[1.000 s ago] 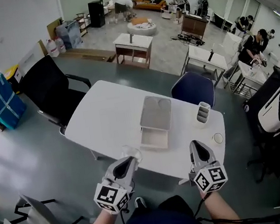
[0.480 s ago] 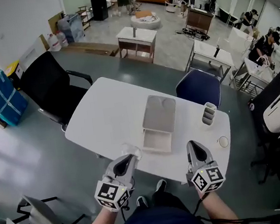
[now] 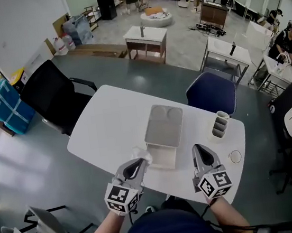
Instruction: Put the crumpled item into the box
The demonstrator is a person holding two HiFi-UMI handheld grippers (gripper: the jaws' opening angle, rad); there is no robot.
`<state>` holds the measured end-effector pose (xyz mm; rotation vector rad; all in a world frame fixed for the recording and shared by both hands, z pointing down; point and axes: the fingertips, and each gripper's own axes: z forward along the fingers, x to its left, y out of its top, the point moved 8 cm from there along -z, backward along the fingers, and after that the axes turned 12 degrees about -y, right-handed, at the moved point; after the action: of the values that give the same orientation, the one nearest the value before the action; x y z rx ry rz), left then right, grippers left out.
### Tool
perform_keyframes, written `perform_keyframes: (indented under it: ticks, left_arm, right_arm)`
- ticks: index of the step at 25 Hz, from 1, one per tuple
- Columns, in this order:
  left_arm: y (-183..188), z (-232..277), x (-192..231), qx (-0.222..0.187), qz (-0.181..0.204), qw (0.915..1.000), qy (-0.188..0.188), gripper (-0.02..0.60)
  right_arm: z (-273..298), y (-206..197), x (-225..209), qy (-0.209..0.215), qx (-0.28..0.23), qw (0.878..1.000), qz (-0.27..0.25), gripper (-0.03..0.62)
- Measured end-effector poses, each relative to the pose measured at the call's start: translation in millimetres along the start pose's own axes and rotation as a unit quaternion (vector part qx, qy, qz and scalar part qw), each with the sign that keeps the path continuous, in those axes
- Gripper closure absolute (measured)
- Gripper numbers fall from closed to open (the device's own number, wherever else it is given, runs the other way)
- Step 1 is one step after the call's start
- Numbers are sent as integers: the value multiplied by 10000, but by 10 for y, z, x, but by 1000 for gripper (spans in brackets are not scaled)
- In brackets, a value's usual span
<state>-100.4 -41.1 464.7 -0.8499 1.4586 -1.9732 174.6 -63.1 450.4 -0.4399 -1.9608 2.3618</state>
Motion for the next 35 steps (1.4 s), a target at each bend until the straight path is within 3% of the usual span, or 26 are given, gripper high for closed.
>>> perform_keyframes:
  ticks: [9,14,21,26,29,35]
  left_arm:
    - [-119,447,149,548,-53,9985,33,572]
    - [-393,662,370,1144,178,9927,-328,571]
    - [-607,948,784,1675,363,9814,-866,571]
    - [-1080,1186,775,2663,503,9525,-1389,571]
    - [-1276,1326,736,3055,506,9353,-1713,571]
    - [-1523,1579,638,3836,1002,8897,-2263,571]
  right_arm:
    - [273,-53,-263,22,260,9993,251,592]
    - [321,-141,-258,-258,433,9981,359,592]
    - [449,-299,-219,-848,585,9933,529,592]
    - [355,-418,-254,-1212,665,9885,618,592]
    - [317,-444,-275,-1376,659,9859,690,592]
    - [208,-465,-356,-1708,589,9802,808,592]
